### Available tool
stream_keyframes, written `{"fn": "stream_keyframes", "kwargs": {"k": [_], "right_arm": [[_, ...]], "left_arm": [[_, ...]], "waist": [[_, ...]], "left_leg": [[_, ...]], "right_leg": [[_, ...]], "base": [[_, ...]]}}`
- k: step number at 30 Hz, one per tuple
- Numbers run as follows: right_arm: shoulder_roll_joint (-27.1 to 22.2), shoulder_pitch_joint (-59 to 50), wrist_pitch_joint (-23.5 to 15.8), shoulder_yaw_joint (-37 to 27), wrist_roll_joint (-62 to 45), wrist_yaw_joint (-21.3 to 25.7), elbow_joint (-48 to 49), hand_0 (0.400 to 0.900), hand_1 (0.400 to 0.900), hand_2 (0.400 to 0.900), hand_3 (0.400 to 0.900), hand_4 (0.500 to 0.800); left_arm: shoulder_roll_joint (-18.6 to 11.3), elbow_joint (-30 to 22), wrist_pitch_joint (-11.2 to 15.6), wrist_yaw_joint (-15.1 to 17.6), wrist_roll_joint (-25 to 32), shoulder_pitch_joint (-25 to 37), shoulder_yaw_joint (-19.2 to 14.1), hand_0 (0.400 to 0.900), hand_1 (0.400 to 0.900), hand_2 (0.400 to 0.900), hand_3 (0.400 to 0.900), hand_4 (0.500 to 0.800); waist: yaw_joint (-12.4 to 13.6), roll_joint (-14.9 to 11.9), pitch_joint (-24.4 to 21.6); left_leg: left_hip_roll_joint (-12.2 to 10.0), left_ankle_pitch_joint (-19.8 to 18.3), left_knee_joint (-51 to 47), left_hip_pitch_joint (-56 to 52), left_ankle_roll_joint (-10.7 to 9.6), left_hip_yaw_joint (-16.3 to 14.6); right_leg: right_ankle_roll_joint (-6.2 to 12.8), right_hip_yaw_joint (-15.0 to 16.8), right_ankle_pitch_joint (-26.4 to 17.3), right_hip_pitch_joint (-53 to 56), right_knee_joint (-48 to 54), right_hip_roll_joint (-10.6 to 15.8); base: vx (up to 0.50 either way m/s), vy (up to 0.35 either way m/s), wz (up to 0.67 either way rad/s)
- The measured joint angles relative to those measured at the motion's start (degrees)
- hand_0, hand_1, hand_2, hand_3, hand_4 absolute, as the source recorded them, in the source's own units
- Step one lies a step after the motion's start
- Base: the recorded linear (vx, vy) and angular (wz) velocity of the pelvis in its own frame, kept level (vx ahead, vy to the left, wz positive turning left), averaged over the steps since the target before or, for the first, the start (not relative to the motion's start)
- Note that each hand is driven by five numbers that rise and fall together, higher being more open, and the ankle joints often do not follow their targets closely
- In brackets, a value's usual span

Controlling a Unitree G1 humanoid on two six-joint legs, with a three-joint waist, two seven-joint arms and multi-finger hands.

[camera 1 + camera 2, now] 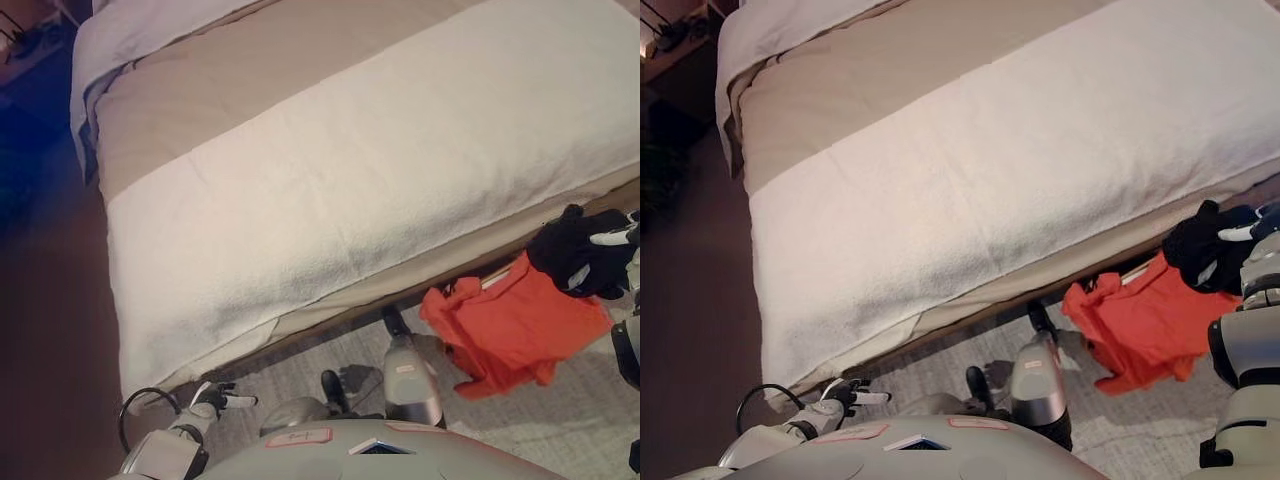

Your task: Put the clothes on the bed into the basket.

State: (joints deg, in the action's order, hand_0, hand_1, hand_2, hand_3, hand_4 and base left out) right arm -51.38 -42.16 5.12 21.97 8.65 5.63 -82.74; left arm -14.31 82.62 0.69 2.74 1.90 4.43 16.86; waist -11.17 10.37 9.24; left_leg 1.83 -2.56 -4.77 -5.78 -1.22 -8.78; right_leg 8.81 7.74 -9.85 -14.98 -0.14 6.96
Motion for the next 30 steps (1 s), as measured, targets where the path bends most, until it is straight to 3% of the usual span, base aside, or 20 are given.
{"fn": "stream_keyframes", "kwargs": {"k": [6, 13, 28, 29, 30], "right_arm": [[0.3, 1.2, 0.1, 0.0, 0.0, -0.8, 0.0, 0.400, 0.400, 0.400, 0.400, 0.500], [1.1, 1.8, 0.0, -0.2, 0.0, -1.1, 0.0, 0.400, 0.400, 0.400, 0.400, 0.500], [1.4, 6.6, 1.8, -7.9, 1.3, -4.1, -6.2, 0.400, 0.400, 0.400, 0.400, 0.500], [1.9, 7.1, 1.8, -8.1, 1.3, -4.2, -6.1, 0.425, 0.425, 0.425, 0.425, 0.515], [2.2, 7.1, 1.8, -8.2, 1.3, -4.2, -6.2, 0.641, 0.641, 0.641, 0.641, 0.645]], "left_arm": [[0.8, -0.3, 0.0, -0.1, 0.0, 1.5, 0.6, 0.900, 0.900, 0.900, 0.900, 0.800], [0.9, -0.4, 0.0, -0.1, -0.1, 3.2, 2.2, 0.900, 0.900, 0.900, 0.900, 0.800], [0.8, -0.3, -0.4, -0.7, -2.3, 4.5, 2.4, 0.900, 0.900, 0.900, 0.900, 0.800], [0.8, -0.3, -0.7, -0.7, -2.3, 4.7, 2.4, 0.900, 0.900, 0.900, 0.900, 0.800], [0.8, -0.3, -0.7, -0.7, -2.4, 4.7, 2.4, 0.900, 0.900, 0.900, 0.900, 0.800]], "waist": [[-0.9, 2.8, 1.4], [-0.7, 2.0, 2.0], [-0.7, 1.9, 2.3], [-0.8, 1.9, 2.3], [-0.9, 1.9, 2.3]], "left_leg": [[0.3, -0.1, -0.1, -0.1, 0.2, 0.1], [0.7, -0.2, -0.1, -0.2, 0.1, -1.0], [1.9, -0.4, 0.0, -1.6, 0.7, -0.7], [2.2, -0.4, 0.0, -1.6, 0.8, -0.8], [2.2, -0.4, 0.0, -1.7, 0.8, -0.9]], "right_leg": [[0.00, 0.2, 0.0, 0.0, -0.1, 0.2], [0.01, 1.0, 0.0, -0.6, -0.4, 0.3], [0.09, 0.9, 0.0, 0.8, -0.5, 1.8], [0.14, 1.1, -0.1, 0.8, -0.5, 1.9], [0.30, 1.2, -0.2, 0.8, -0.4, 1.9]], "base": [[-0.01, 0.009, -0.05], [-0.01, -0.004, -0.04], [-0.01, 0.000, 0.02], [-0.01, 0.018, -0.12], [-0.02, 0.011, -0.10]]}}
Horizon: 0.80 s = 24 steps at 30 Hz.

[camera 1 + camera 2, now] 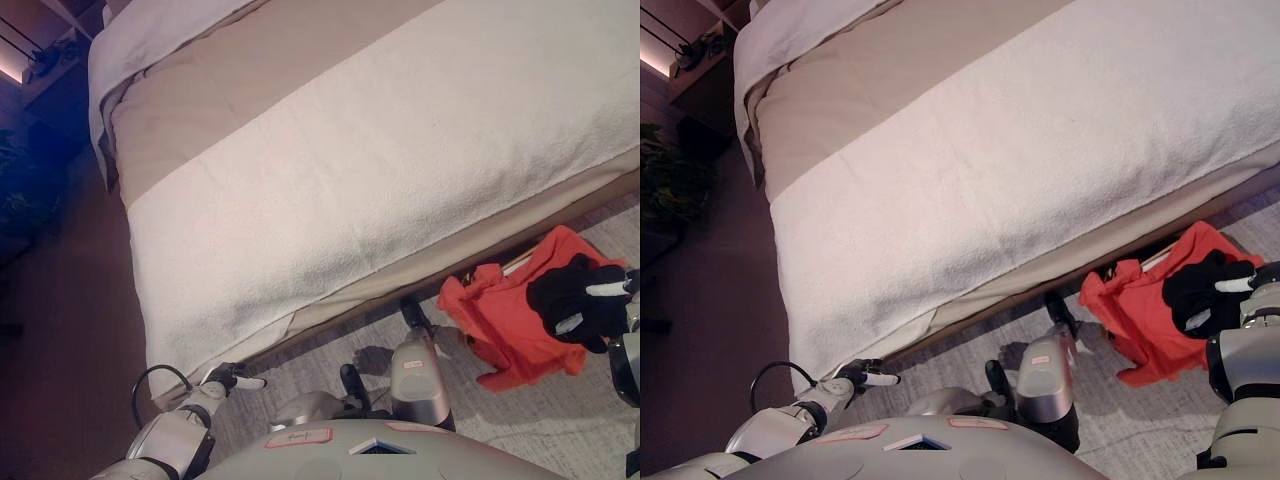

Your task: Put the clothes on the bed into the basket.

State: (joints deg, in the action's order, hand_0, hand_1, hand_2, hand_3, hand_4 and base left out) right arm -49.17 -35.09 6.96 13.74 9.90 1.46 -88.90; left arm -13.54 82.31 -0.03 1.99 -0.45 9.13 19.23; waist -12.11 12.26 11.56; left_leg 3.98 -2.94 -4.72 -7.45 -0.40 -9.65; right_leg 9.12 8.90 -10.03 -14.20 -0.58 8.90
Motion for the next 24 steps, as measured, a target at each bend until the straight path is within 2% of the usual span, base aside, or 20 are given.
{"fn": "stream_keyframes", "kwargs": {"k": [1, 10, 24], "right_arm": [[0.6, 0.0, 0.1, 0.0, 0.0, 0.0, 0.0, 0.900, 0.900, 0.900, 0.900, 0.800], [3.2, 0.2, 0.4, 0.1, 0.0, 0.2, 0.2, 0.900, 0.900, 0.900, 0.900, 0.800], [3.5, 0.2, 0.5, 0.1, 0.0, 0.3, 1.3, 0.900, 0.900, 0.900, 0.900, 0.800]], "left_arm": [[0.0, 0.0, 0.0, 0.0, 0.0, 0.1, 0.0, 0.900, 0.900, 0.900, 0.900, 0.800], [0.0, 0.0, -0.1, 0.0, 0.0, 2.8, 0.0, 0.900, 0.900, 0.900, 0.900, 0.800], [0.0, 0.1, -0.6, 0.0, 0.0, 2.2, -0.4, 0.900, 0.900, 0.900, 0.900, 0.800]], "waist": [[-0.2, 0.1, 0.0], [-0.2, 0.2, 0.1], [0.3, -0.5, 0.7]], "left_leg": [[0.1, 0.0, 0.0, -0.1, 0.1, -0.3], [0.3, -0.1, 0.0, -0.5, 0.2, -0.4], [0.3, -0.1, 0.0, -0.8, 0.2, -0.4]], "right_leg": [[0.14, 0.3, -0.1, 0.0, 0.0, 0.0], [0.20, 0.5, -0.1, 0.1, -0.2, 0.0], [0.19, 0.5, -0.1, 0.3, -0.6, 0.0]], "base": [[-0.02, 0.005, -0.09], [0.00, -0.001, -0.01], [-0.01, -0.008, 0.02]]}}
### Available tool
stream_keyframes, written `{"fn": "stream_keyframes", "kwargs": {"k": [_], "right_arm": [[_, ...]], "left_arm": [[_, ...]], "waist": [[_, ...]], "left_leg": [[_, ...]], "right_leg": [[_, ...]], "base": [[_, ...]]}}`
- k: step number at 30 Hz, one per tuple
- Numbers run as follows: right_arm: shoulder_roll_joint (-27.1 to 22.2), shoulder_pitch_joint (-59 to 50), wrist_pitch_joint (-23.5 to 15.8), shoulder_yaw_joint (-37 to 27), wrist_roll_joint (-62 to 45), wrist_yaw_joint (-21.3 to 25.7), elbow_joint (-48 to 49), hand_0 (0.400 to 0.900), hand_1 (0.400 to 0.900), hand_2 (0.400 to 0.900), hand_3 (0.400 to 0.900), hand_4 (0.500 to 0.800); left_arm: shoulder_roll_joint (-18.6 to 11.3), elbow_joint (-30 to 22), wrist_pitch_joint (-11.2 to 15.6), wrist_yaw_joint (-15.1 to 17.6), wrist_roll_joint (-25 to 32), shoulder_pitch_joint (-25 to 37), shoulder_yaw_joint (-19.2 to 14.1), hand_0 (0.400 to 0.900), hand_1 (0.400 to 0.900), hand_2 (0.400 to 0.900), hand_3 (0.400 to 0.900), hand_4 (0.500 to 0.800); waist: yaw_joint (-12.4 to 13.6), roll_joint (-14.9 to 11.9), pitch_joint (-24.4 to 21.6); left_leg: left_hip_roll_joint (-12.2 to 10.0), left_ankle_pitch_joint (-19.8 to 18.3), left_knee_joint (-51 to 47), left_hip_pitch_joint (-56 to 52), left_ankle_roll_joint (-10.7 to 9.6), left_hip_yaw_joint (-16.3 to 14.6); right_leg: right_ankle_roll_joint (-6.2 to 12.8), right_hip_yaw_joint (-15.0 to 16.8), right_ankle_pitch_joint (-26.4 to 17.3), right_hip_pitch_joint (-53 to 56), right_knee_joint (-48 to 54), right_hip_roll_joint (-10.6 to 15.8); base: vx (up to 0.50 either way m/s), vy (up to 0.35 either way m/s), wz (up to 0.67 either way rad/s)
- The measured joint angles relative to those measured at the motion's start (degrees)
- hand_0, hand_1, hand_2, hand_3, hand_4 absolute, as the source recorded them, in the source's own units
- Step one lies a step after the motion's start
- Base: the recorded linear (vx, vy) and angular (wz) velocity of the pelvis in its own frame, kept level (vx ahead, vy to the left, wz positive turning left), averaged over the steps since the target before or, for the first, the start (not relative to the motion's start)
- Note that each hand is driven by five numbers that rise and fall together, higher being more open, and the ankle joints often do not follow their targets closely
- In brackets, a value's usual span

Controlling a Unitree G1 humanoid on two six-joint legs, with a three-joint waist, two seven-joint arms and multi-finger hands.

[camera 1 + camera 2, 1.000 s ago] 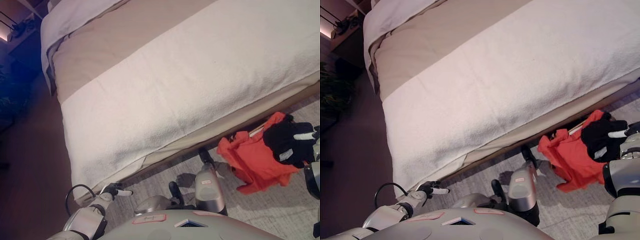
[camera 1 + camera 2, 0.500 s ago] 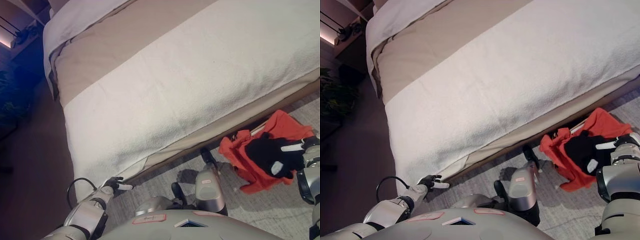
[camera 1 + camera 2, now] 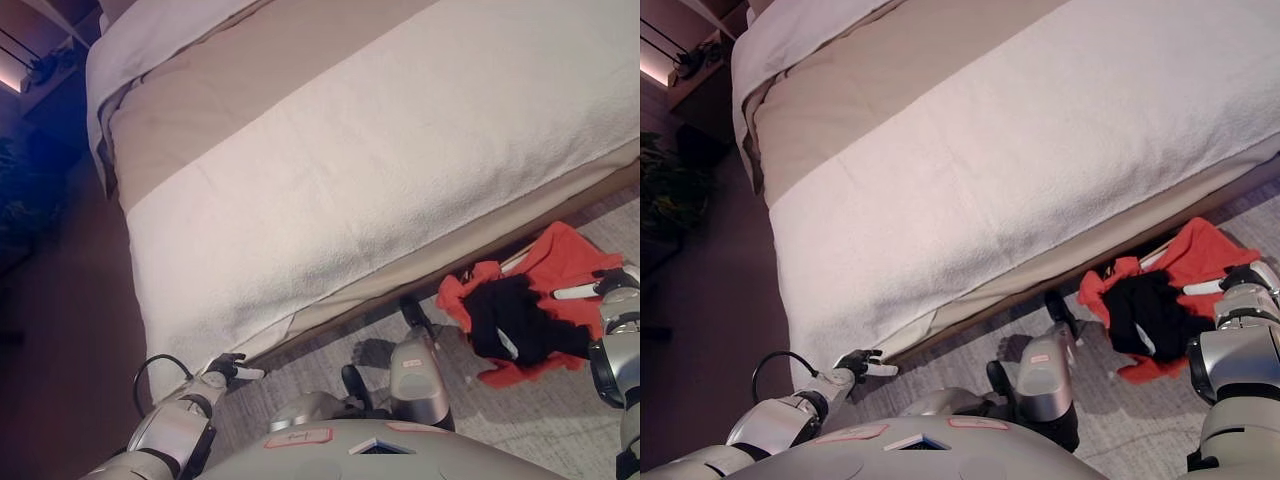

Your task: Put the clothes on the bed into the basket.

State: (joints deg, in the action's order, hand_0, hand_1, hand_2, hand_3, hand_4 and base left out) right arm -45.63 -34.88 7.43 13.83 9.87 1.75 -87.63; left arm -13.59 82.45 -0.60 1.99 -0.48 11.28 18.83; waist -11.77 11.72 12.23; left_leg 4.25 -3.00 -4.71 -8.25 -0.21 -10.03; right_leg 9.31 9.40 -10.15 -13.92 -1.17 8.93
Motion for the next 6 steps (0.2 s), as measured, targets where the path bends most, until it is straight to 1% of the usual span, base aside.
{"fn": "stream_keyframes", "kwargs": {"k": [3, 4, 5, 6], "right_arm": [[0.0, 0.0, 0.1, 0.1, -0.3, 0.0, 1.3, 0.900, 0.900, 0.900, 0.900, 0.800], [0.1, 0.4, 0.0, 0.2, -1.2, 0.0, 3.4, 0.900, 0.900, 0.900, 0.900, 0.800], [0.2, 2.3, -0.2, 0.1, -3.1, 0.4, 7.7, 0.900, 0.900, 0.900, 0.900, 0.800], [0.7, 3.4, -1.3, 0.1, -4.1, 0.4, 10.1, 0.900, 0.900, 0.900, 0.900, 0.800]], "left_arm": [[0.0, 0.0, 0.0, 0.0, 0.0, -0.4, -0.5, 0.900, 0.900, 0.900, 0.900, 0.800], [0.0, 0.0, 0.0, 0.0, 0.1, -0.6, -0.9, 0.900, 0.900, 0.900, 0.900, 0.800], [0.0, 0.0, 0.1, 0.1, 0.1, -0.9, -2.3, 0.900, 0.900, 0.900, 0.900, 0.800], [0.0, 0.0, 0.1, 0.1, 0.1, -1.0, -3.0, 0.900, 0.900, 0.900, 0.900, 0.800]], "waist": [[0.2, -0.3, 0.2], [0.1, -0.4, 0.3], [0.1, -0.8, 0.5], [0.1, -1.3, 0.8]], "left_leg": [[0.0, 0.0, 0.0, 0.0, 0.0, 0.0], [0.0, 0.0, 0.0, 0.0, 0.0, 0.0], [0.0, 0.0, 0.0, -0.2, 0.0, 0.0], [-0.1, 0.0, 0.0, -0.3, 0.0, 0.0]], "right_leg": [[0.00, 0.0, 0.0, 0.0, -0.1, 0.0], [0.00, 0.0, 0.0, 0.0, -0.1, 0.0], [0.00, 0.0, 0.0, 0.0, -0.3, -0.1], [0.00, 0.0, 0.0, 0.1, -0.3, -0.2]], "base": [[-0.04, -0.031, -0.02], [-0.04, -0.041, -0.02], [-0.04, -0.044, 0.04], [-0.03, -0.032, 0.05]]}}
